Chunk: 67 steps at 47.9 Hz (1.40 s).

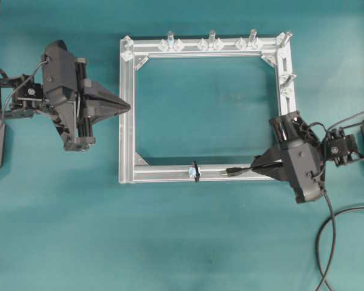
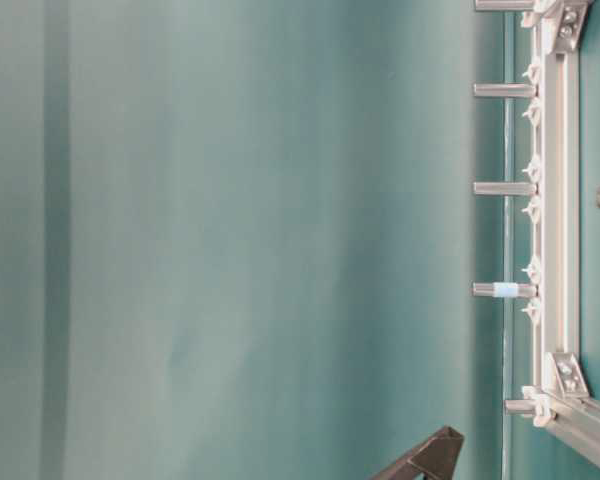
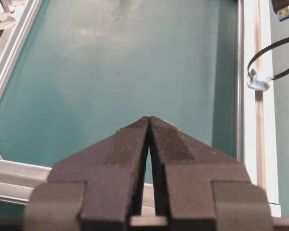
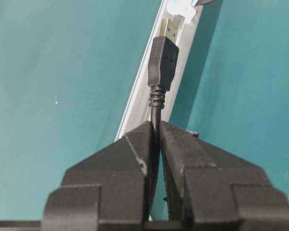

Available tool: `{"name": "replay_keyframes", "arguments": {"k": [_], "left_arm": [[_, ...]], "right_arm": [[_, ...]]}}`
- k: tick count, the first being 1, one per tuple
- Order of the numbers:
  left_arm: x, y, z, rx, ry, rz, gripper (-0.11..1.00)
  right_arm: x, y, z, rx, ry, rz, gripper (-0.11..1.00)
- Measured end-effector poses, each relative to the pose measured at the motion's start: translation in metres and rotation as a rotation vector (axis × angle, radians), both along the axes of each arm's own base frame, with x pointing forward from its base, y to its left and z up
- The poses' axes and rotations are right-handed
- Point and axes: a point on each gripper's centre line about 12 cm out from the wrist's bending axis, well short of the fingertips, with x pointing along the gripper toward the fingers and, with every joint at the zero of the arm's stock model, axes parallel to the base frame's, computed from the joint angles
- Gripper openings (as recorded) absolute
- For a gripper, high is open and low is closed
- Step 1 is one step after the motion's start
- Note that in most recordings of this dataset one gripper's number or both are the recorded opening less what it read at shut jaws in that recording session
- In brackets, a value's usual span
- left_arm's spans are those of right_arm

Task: Insert the wire through the string loop located in the center.
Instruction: 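Move the right gripper toward the frame's bottom rail, aligning the plug with the loop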

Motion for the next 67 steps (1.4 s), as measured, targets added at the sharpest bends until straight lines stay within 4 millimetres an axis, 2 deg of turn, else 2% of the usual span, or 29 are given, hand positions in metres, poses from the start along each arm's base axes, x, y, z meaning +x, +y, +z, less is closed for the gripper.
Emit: {"name": "replay_keyframes", "arguments": {"k": [49,67], "left_arm": [[0.0,0.0,0.0,0.001,0.0,0.001,0.06],[0.0,0.0,0.0,0.0,0.0,0.002,0.06]], "right_arm": [[0.0,0.0,-0.002,-0.001,0.006,-0.002,0.07],[0.014,-0.004,-0.009,-0.004,0.032,-0.021,0.07]]}}
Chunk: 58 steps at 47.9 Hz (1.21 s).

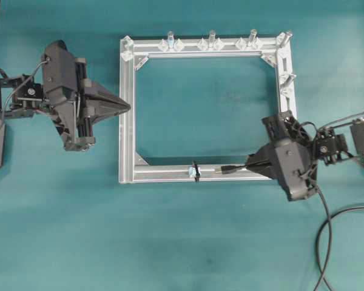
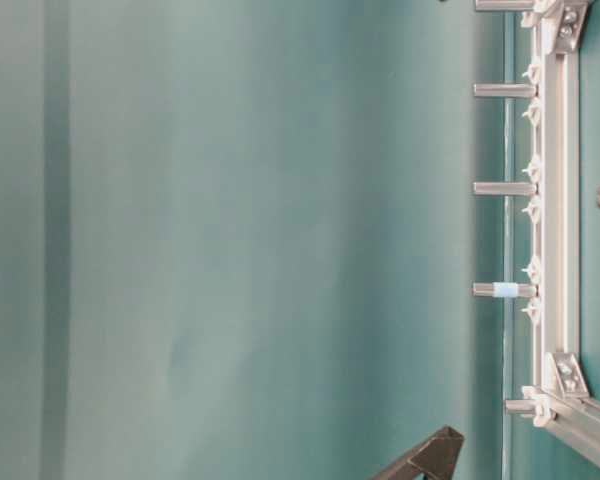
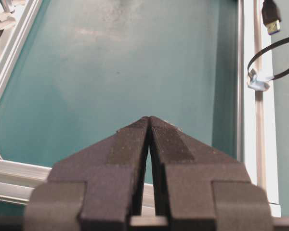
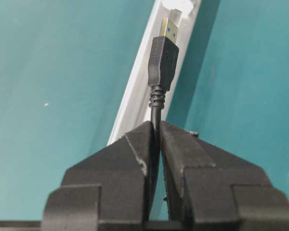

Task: Insert the wire through the string loop located in the center.
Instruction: 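Push the USB plug through the black zip-tie loop with the right gripper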

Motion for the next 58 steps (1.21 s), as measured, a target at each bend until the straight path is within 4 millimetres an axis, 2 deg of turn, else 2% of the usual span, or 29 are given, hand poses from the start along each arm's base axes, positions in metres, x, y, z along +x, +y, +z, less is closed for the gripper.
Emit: {"name": "replay_keyframes", "arguments": {"k": [41,58], "left_arm": [[0.0,0.0,0.0,0.0,0.0,-0.002,0.06],[0.0,0.0,0.0,0.0,0.002,-0.002,0.06]], "right_arm": [[0.07,-0.006,-0.002,0.004,-0.017,-0.04,0.07],[0.081,-0.005,-0.002,0.034,-0.032,-0.062,0.07]]}}
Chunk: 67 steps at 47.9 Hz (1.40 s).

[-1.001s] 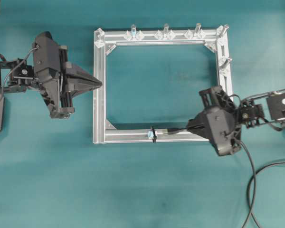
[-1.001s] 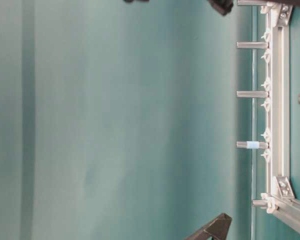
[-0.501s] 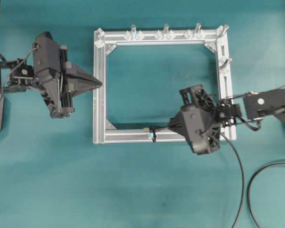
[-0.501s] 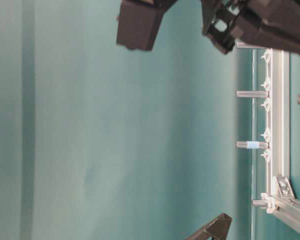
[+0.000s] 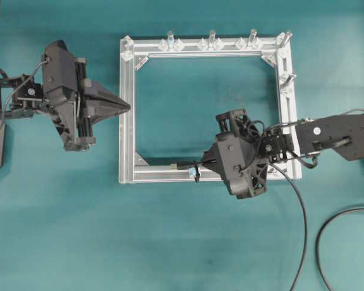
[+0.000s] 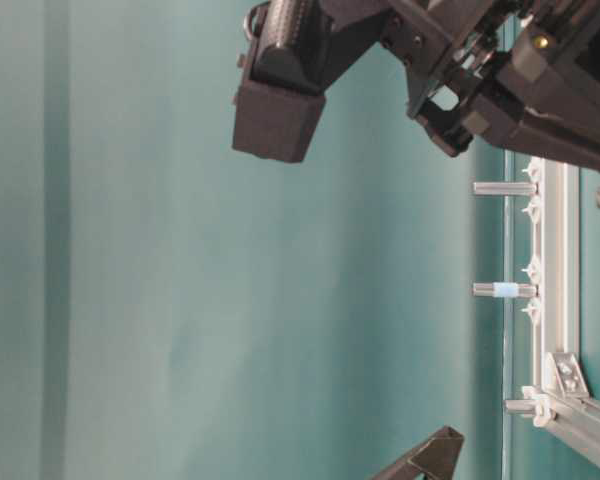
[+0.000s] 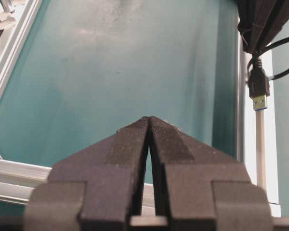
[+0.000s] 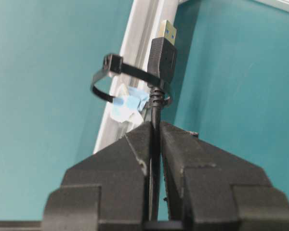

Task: Insert the wire through the string loop located in the center.
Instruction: 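Push the USB plug through the black zip-tie loop with the right gripper, then move the left gripper toward the plug emerging from the loop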

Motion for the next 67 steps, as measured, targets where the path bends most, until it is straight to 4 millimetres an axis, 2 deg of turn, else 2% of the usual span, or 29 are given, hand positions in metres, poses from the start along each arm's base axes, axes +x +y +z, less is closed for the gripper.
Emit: {"name": "replay_keyframes", "arguments": {"k": [47,67], "left_arm": [[-0.001,0.0,-0.001,-0.006,0.032,-0.002,0.06],[0.005,-0.017,0.003,-0.005,0.019,-0.061,0.06]], "right_arm": [[0.002,0.001,0.002,0.0,-0.02,0.005,0.07],[0.002,0.001,0.002,0.0,-0.02,0.005,0.07]]}}
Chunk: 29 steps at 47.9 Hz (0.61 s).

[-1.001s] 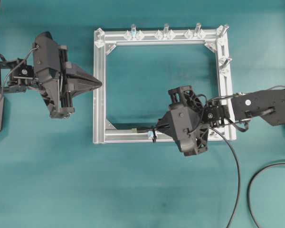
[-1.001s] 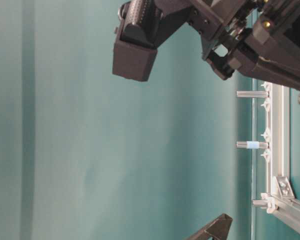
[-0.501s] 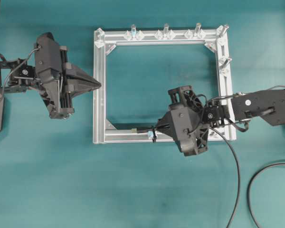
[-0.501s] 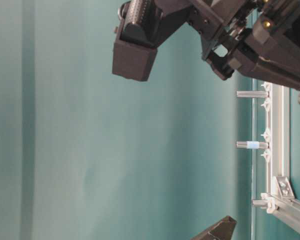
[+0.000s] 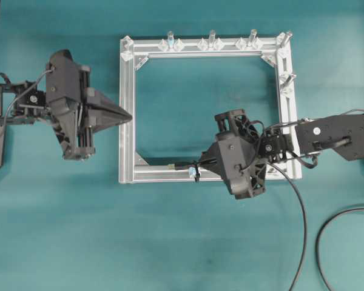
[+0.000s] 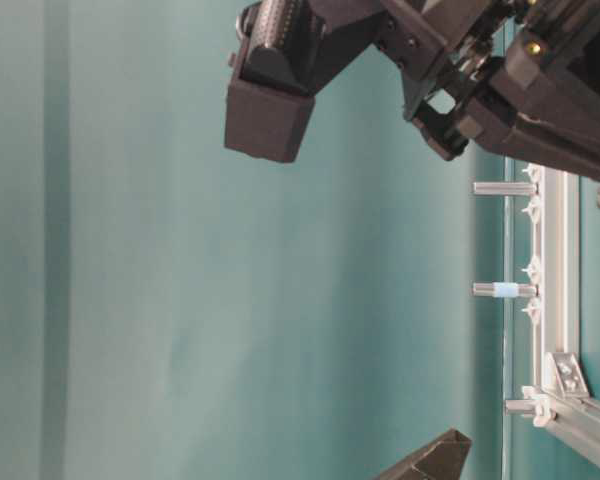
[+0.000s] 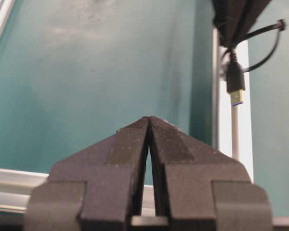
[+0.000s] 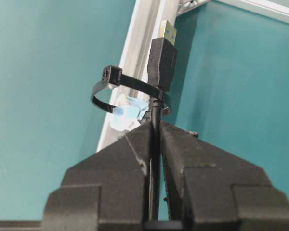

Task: Insert the wire through the string loop located in the center.
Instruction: 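Move the left gripper toward the plug emerging from the loop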

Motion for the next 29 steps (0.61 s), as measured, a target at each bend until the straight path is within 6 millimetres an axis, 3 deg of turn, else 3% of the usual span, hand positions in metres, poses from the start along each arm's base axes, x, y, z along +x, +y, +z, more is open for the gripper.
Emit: {"name": "replay_keyframes", "arguments": {"k": [16,29], "left_arm": [[0.001,-0.051,0.002,-0.001,0.025,-0.174,0.06],[0.002,-0.057,0.004,-0.003,0.037,-0.194,0.06]], "right_arm": [[0.0,0.0,0.0,0.001,-0.003,0.0,0.07],[0.0,0.0,0.0,-0.004,-0.009,0.007,0.07]]}}
